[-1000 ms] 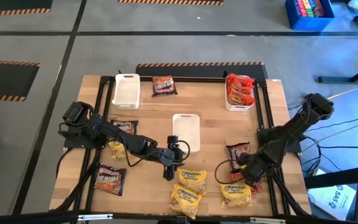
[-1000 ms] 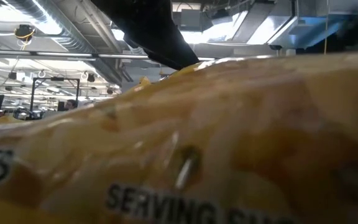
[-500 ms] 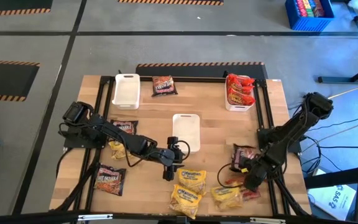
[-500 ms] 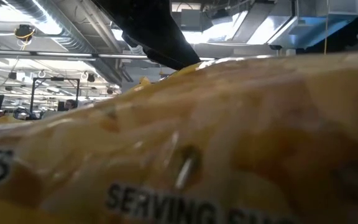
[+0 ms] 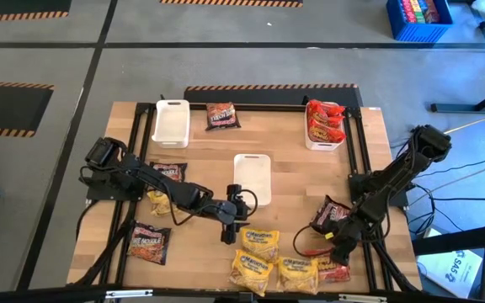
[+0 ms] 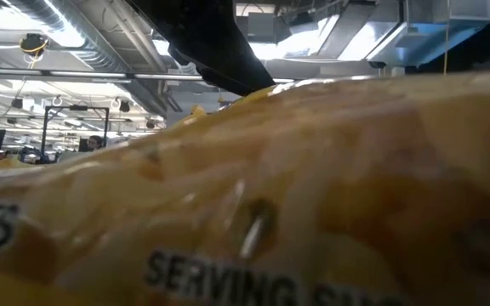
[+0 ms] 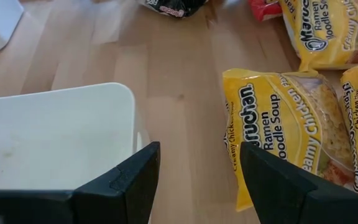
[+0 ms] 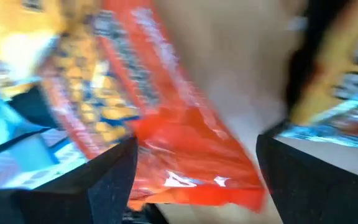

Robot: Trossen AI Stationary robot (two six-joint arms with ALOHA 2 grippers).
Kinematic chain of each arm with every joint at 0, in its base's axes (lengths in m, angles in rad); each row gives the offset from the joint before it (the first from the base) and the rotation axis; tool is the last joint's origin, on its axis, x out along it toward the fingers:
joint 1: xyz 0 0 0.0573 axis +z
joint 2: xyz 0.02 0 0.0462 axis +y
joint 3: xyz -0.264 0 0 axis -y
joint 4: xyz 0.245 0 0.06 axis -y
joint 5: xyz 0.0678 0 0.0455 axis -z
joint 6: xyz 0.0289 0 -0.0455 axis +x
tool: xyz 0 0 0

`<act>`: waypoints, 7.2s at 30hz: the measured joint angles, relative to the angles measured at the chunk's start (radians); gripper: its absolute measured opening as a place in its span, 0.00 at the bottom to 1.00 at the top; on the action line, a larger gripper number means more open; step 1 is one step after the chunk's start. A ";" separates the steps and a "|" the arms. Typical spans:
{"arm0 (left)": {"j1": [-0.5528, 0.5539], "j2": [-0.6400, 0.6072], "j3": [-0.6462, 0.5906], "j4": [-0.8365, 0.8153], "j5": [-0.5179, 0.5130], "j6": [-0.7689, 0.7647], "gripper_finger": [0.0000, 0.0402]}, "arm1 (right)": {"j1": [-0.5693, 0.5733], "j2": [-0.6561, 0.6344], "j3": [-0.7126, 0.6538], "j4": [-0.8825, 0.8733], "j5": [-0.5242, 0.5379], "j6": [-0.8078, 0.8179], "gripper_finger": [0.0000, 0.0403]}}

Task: Sort Maruchan noodles
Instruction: Put the orange noodle pack into the white right bin

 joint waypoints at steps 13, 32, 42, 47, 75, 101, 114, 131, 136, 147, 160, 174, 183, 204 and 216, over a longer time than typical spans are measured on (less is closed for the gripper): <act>0.000 0.000 0.000 0.000 -0.004 0.002 0.54 | 0.000 0.059 -0.055 0.205 0.039 0.027 0.77; 0.000 0.000 0.000 0.000 -0.020 0.003 0.54 | 0.000 0.094 -0.075 0.258 0.039 -0.150 0.02; 0.000 0.000 0.000 0.001 -0.022 0.003 0.54 | 0.000 0.063 -0.057 0.219 0.084 -0.217 0.01; 0.000 0.000 0.000 0.001 -0.055 0.004 0.54 | 0.000 0.011 -0.005 0.122 0.119 -0.244 0.00; 0.034 0.003 0.000 0.205 -0.001 -0.030 0.54 | -0.154 -0.134 0.200 -0.188 0.650 -0.695 0.00; 0.032 0.024 0.000 0.171 0.015 -0.043 0.54 | -0.341 -0.102 0.162 -0.001 0.410 -0.844 0.90; 0.032 0.024 0.000 0.164 0.015 -0.043 0.54 | -0.356 0.175 0.233 -0.036 0.372 -0.887 0.71; 0.017 -0.100 0.001 -0.045 -0.020 -0.043 0.54 | -0.378 0.073 0.318 -0.258 0.444 -1.021 0.27; 0.018 -0.118 0.002 -0.102 -0.013 -0.014 0.54 | -0.448 -0.060 0.362 -0.487 0.557 -1.041 0.32; 0.020 -0.117 0.001 -0.121 -0.011 -0.006 0.54 | -0.906 -0.364 0.368 -0.663 0.629 -1.319 0.30; 0.020 -0.116 0.001 -0.120 -0.011 -0.005 0.54 | -1.386 -0.307 0.368 -0.664 0.521 -1.710 0.29; 0.020 -0.116 0.001 -0.120 -0.011 -0.005 0.54 | -1.674 -0.121 0.364 -0.577 0.293 -1.870 0.29; 0.022 -0.116 0.001 -0.120 -0.012 0.003 0.54 | -1.770 -0.070 0.329 -0.514 0.215 -1.919 0.30; 0.024 -0.116 0.001 -0.106 -0.016 0.022 0.54 | -1.769 -0.069 0.264 -0.424 0.221 -1.998 0.31; 0.024 -0.116 0.001 -0.105 -0.016 0.022 0.54 | -1.768 -0.071 0.226 -0.407 0.232 -2.000 0.31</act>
